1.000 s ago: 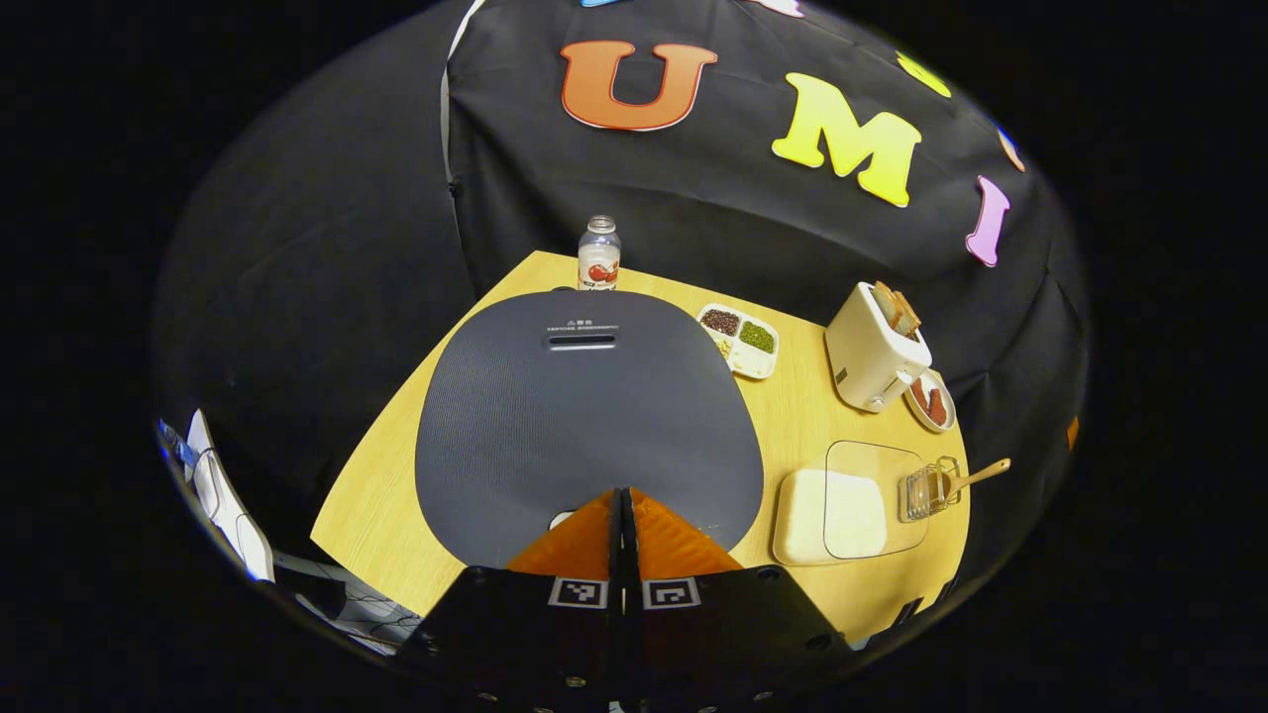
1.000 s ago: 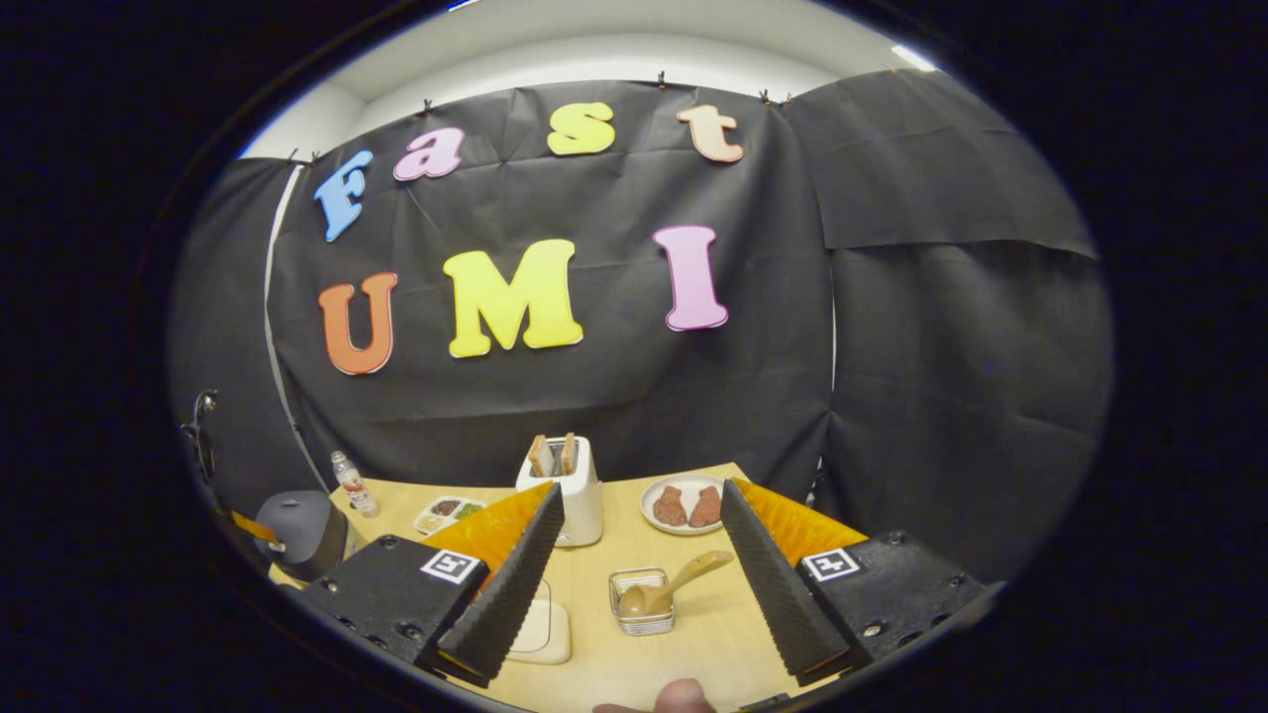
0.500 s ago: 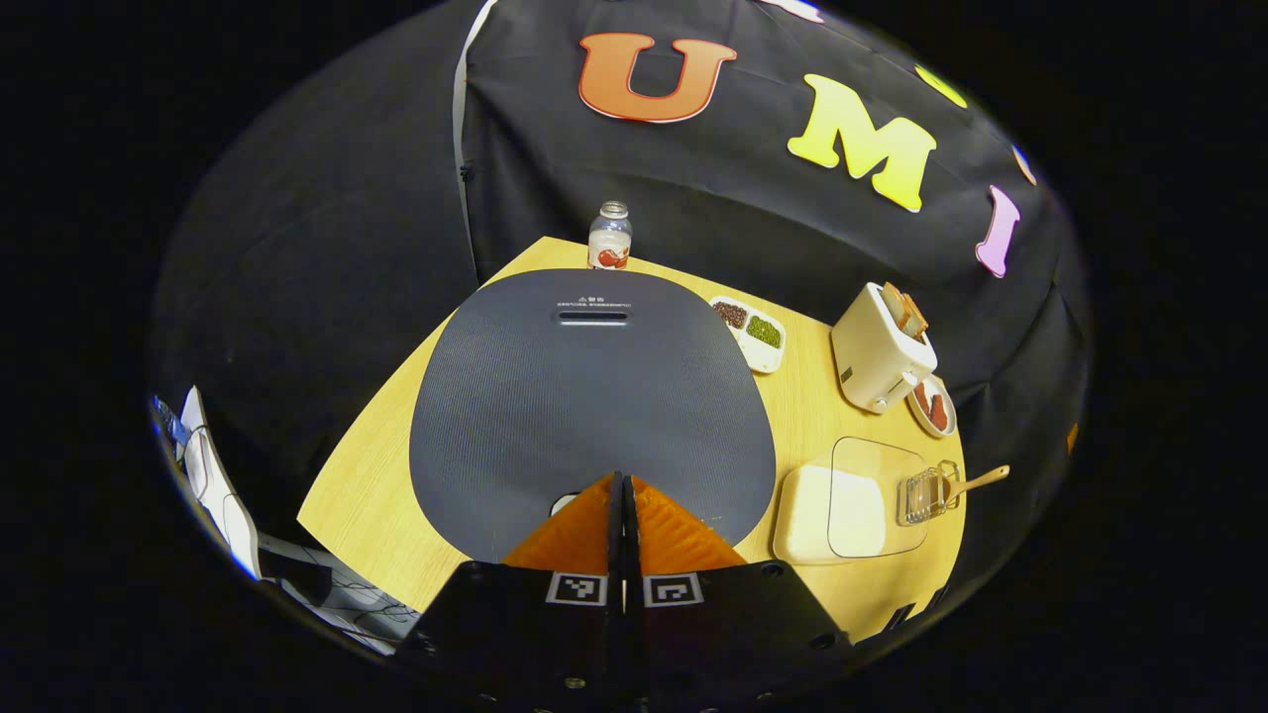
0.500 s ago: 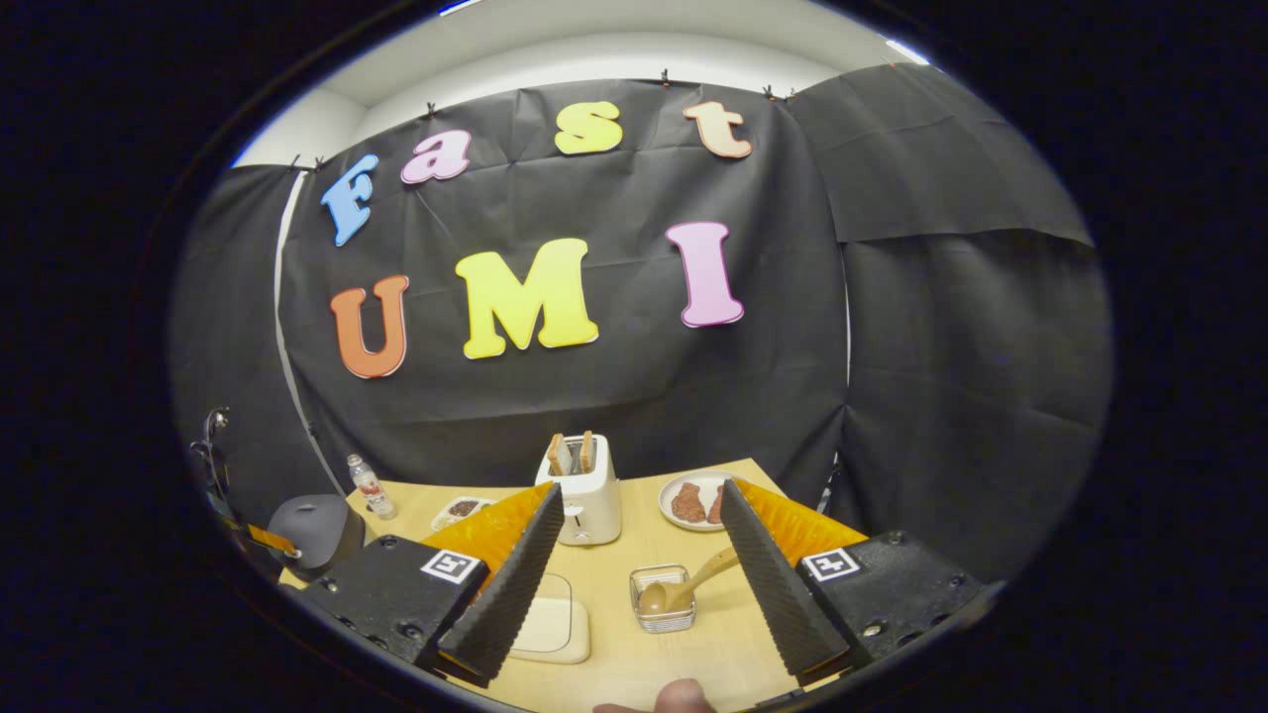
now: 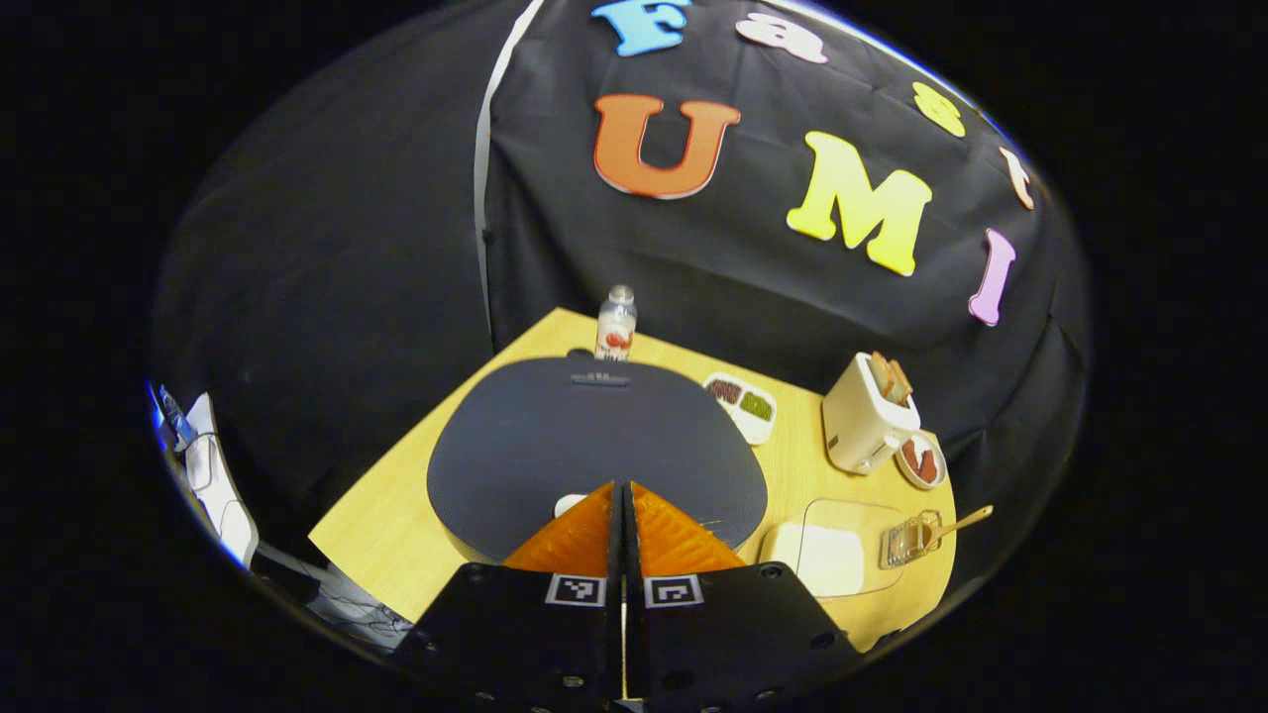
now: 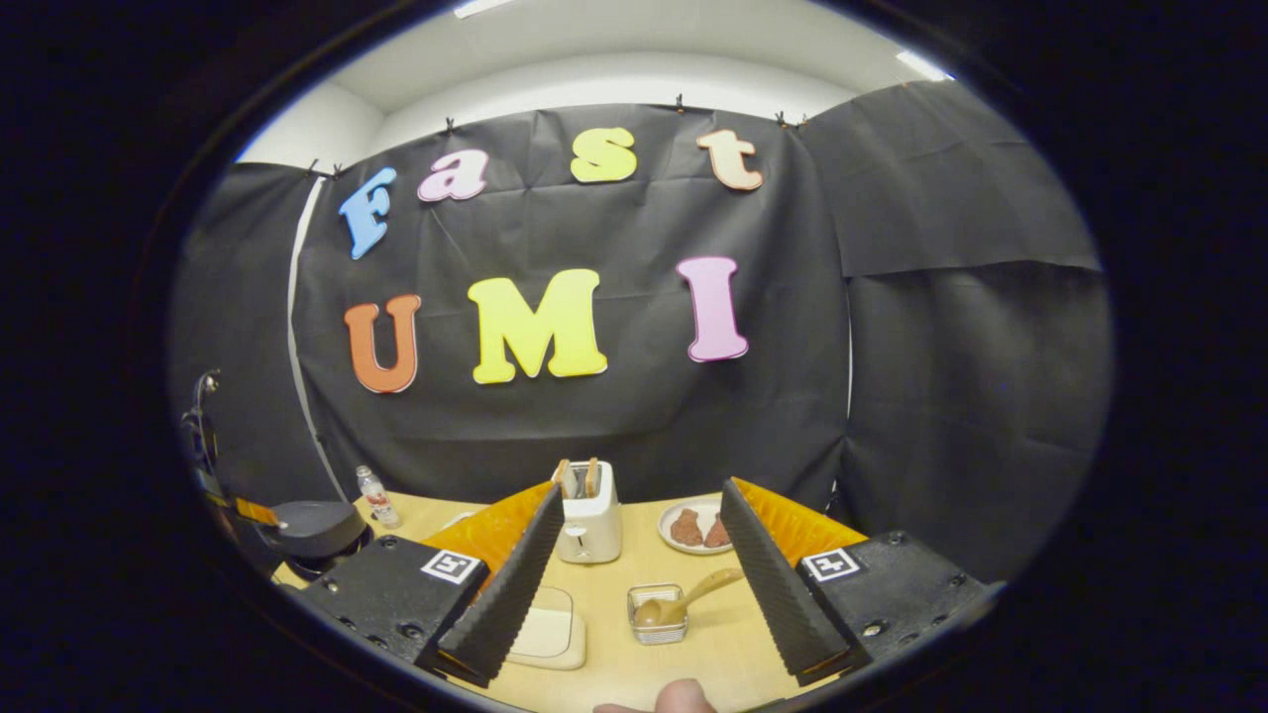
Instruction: Close the left gripper, press the button to open the rice cooker; take a wooden spoon from the chopstick holder with the right hand, scoop a spoonful of rice and pour it into the rice cooker, then put the wooden spoon back into the chopstick holder.
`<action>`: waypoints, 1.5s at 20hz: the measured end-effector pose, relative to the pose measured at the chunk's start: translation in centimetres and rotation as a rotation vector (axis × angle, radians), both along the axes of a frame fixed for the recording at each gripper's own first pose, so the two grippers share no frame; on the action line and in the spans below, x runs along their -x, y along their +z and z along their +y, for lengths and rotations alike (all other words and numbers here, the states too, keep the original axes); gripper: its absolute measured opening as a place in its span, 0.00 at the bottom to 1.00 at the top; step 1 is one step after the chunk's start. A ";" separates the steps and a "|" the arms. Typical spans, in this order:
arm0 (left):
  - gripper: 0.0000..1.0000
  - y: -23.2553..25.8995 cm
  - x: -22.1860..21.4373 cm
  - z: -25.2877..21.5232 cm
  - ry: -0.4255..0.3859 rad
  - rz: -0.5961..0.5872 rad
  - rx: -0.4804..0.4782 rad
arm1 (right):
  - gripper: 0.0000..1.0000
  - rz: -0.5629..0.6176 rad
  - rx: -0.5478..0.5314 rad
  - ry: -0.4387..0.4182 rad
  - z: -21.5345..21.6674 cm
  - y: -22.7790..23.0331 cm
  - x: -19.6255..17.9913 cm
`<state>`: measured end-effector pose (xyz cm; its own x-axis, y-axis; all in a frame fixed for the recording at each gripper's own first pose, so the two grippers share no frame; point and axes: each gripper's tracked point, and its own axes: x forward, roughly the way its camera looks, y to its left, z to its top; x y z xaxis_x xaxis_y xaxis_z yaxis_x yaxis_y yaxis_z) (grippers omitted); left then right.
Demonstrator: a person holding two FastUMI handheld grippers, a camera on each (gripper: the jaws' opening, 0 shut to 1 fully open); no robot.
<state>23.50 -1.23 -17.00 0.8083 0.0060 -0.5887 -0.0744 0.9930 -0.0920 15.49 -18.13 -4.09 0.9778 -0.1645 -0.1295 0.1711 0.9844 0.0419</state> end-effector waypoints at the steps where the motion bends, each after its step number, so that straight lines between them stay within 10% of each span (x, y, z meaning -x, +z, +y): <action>1: 0.01 1.6 -0.3 0.1 0.000 -0.037 -0.003 | 1.00 -0.007 0.004 -0.003 0.0 0.2 0.3; 7: 0.29 9.0 -2.8 0.2 -0.011 -0.248 -0.029 | 0.99 -0.027 0.014 -0.009 -0.5 1.1 1.2; 12: 1.00 13.9 -2.1 -0.5 -0.030 -0.399 -0.074 | 1.00 -0.023 0.022 0.017 -0.2 0.9 1.7; 15: 0.87 15.0 -0.5 -1.2 -0.043 -0.450 -0.088 | 0.98 -0.011 0.024 0.034 0.0 0.2 2.2; 30: 0.94 16.3 2.5 -5.7 -0.100 -0.515 -0.120 | 0.98 0.242 -0.042 0.016 -3.6 -15.2 -1.5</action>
